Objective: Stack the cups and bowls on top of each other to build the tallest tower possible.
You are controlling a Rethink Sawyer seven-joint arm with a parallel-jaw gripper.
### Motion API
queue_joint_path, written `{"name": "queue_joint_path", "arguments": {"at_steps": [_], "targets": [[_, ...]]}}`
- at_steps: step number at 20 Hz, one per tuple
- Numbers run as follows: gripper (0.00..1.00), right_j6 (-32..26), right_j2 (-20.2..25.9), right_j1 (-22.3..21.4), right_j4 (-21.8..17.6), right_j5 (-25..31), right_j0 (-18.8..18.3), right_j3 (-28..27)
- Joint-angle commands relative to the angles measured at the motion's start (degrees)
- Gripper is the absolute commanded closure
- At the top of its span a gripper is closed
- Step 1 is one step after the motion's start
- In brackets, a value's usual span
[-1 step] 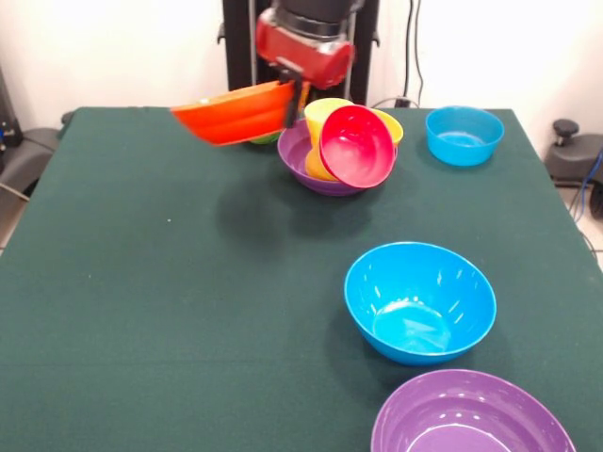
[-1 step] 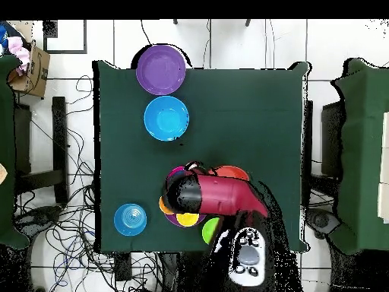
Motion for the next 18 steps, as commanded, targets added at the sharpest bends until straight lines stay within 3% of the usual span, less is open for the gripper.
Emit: {"name": "queue_joint_path", "arguments": {"at_steps": [1, 9, 18], "targets": [[1.00, 13.66, -0.56, 2.48, 5.62, 5.32, 4.90, 1.50], [1.00, 10.49, -1.69, 1.22, 9.49, 7.01, 5.89, 2.93], [1.00, 1.66, -3.52, -8.88, 8.65, 17.21, 2.56, 4.03]]}}
